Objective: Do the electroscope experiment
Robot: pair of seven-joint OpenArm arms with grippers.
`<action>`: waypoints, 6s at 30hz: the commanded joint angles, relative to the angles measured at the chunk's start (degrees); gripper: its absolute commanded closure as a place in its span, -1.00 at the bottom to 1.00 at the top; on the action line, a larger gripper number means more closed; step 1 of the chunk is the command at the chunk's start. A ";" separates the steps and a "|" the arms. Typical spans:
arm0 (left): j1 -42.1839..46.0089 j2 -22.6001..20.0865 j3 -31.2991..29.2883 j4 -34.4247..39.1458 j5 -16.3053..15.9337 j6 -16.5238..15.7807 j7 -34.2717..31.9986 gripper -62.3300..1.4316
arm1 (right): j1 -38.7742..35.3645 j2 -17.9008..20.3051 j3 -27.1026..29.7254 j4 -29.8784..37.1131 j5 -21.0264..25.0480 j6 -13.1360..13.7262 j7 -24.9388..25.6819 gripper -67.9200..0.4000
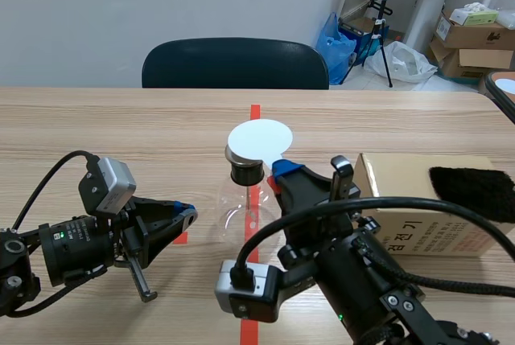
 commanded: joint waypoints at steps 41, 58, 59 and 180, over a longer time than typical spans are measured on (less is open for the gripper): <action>-0.15 0.39 0.09 1.33 -0.57 -0.11 -0.98 0.86 | 0.81 0.74 0.22 0.81 -0.13 -0.66 1.18 0.94; -0.15 0.39 0.09 1.33 -0.57 -0.11 -0.98 0.86 | 0.81 0.74 0.22 0.81 -0.13 -0.66 -21.70 0.94; -0.15 0.39 0.09 1.33 -0.57 -0.11 -0.98 0.86 | 0.81 0.74 0.22 0.81 -0.13 -0.66 -23.06 0.94; -0.15 0.37 0.09 1.33 -0.57 -0.11 -0.96 0.86 | 0.81 0.74 0.20 0.81 -0.13 -0.63 -29.09 0.94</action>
